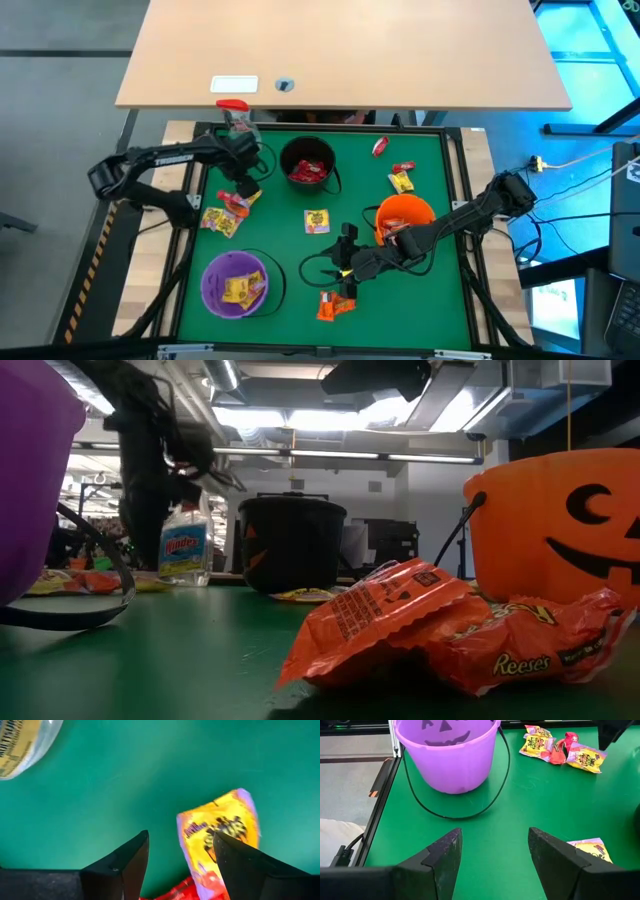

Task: Sort candy
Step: Put the yellow candy into the violet bucket

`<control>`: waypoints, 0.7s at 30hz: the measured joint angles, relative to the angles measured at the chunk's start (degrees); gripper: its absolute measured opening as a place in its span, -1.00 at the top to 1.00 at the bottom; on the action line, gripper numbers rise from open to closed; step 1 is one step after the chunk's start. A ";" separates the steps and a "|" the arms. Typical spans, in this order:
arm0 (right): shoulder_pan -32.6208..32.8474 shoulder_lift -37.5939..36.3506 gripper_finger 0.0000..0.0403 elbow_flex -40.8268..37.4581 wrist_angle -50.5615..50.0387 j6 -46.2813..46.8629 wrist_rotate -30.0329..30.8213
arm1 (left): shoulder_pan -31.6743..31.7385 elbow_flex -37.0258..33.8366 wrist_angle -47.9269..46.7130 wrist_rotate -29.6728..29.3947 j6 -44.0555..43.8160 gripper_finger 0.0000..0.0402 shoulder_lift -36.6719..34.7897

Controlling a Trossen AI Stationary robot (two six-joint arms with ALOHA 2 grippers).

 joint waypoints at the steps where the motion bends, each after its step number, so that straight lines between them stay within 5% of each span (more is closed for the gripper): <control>1: 0.00 0.00 -0.12 0.00 0.00 0.00 -0.01 | 0.42 0.00 0.43 0.23 0.25 -0.05 1.16; 16: 0.00 0.00 -0.12 0.00 -0.04 -0.02 -0.02 | 3.71 0.23 0.59 5.94 2.62 -0.05 11.78; 21: 0.00 0.00 -0.12 0.00 -0.06 -0.02 -0.02 | 3.38 0.24 0.76 5.04 2.93 0.19 12.13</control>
